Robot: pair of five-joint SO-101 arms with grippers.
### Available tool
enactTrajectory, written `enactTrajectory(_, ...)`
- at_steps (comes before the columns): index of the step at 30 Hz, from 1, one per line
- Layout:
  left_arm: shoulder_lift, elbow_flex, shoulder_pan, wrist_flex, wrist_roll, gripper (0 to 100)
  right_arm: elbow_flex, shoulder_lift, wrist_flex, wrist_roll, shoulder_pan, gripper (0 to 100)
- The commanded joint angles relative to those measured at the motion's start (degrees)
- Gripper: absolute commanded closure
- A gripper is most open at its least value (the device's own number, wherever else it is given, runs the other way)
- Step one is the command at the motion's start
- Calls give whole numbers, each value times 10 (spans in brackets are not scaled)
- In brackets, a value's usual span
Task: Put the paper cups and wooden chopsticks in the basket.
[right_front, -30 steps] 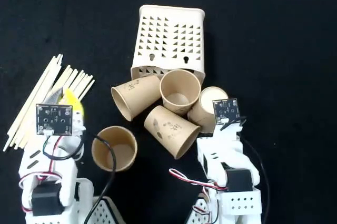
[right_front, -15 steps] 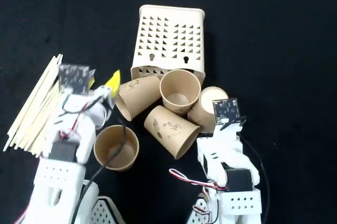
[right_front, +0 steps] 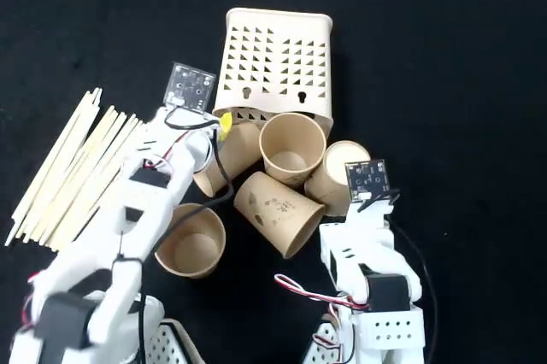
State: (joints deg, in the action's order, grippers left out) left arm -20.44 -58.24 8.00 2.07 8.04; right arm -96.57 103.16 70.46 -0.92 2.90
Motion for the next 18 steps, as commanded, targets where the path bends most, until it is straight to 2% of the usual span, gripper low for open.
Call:
enactTrajectory(1,51,31,-14,-66,4,785,0,40,-9,-1,-4,985)
enactTrajectory(4,74,33,-10,-113,-1,791,0,40,-9,-1,-4,985)
enactTrajectory(7,99,44,-8,-150,-52,791,0,40,-9,-1,-4,985)
enactTrajectory(10,144,86,-13,-155,-86,791,0,40,-9,-1,-4,985)
enactTrajectory(13,211,129,-12,-153,-91,800,0,40,-9,-1,-4,985)
enactTrajectory(18,277,184,-19,-157,-89,941,0,40,-9,-1,-4,985)
